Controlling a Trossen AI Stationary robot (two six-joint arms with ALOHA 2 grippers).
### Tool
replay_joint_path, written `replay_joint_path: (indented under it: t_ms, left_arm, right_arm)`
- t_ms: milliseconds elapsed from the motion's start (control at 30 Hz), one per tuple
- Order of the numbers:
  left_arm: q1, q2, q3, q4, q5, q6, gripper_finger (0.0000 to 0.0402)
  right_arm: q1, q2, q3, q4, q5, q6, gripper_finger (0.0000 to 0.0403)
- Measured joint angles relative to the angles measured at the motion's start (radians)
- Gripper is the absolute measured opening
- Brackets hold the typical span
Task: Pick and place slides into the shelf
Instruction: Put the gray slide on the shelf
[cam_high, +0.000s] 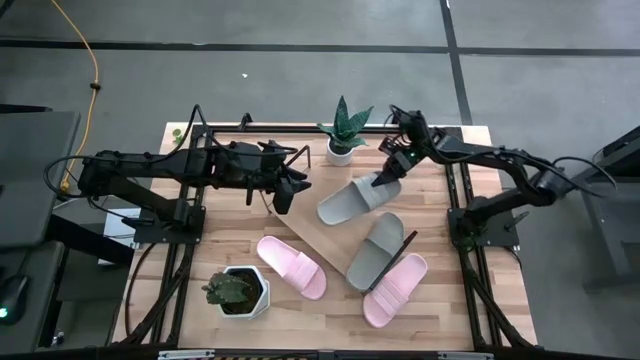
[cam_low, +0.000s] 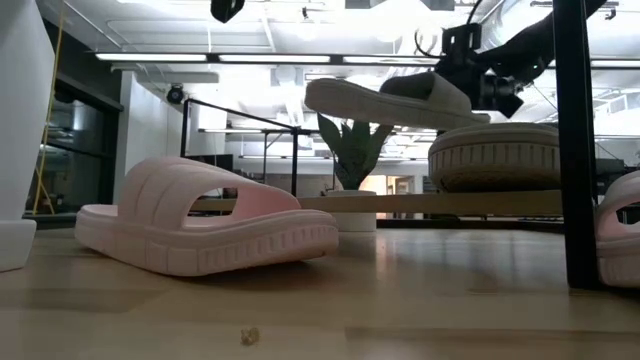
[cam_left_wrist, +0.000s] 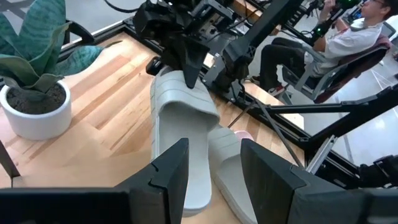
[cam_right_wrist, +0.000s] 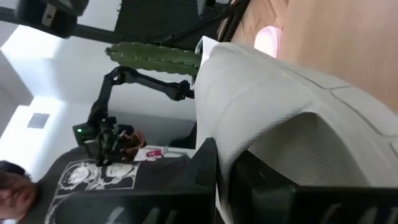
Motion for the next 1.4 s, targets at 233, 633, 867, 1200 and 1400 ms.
replay_joint_path:
  t_ms: [233, 633, 867, 1200, 1400]
  left_arm:
    - [0.000, 0.000, 0.000, -0.008, 0.000, 0.000, 0.0136]
    - [0.000, 0.000, 0.000, -0.020, 0.000, 0.000, 0.0136]
    - [0.000, 0.000, 0.000, -0.020, 0.000, -0.003, 0.0136]
    - [0.000, 0.000, 0.000, -0.020, 0.000, -0.015, 0.0136]
    - [0.000, 0.000, 0.000, -0.020, 0.000, -0.015, 0.0136]
  right_arm:
    - [0.004, 0.073, 0.039, -0.006, -0.059, -0.006, 0.0000]
    - [0.089, 0.158, 0.045, -0.007, -0.009, -0.090, 0.0000]
    - [0.112, 0.192, 0.045, -0.007, 0.068, -0.144, 0.0000]
    - [0.116, 0.199, 0.045, -0.022, 0.098, -0.184, 0.0000]
    - [0.116, 0.199, 0.045, -0.142, 0.129, -0.282, 0.0000]
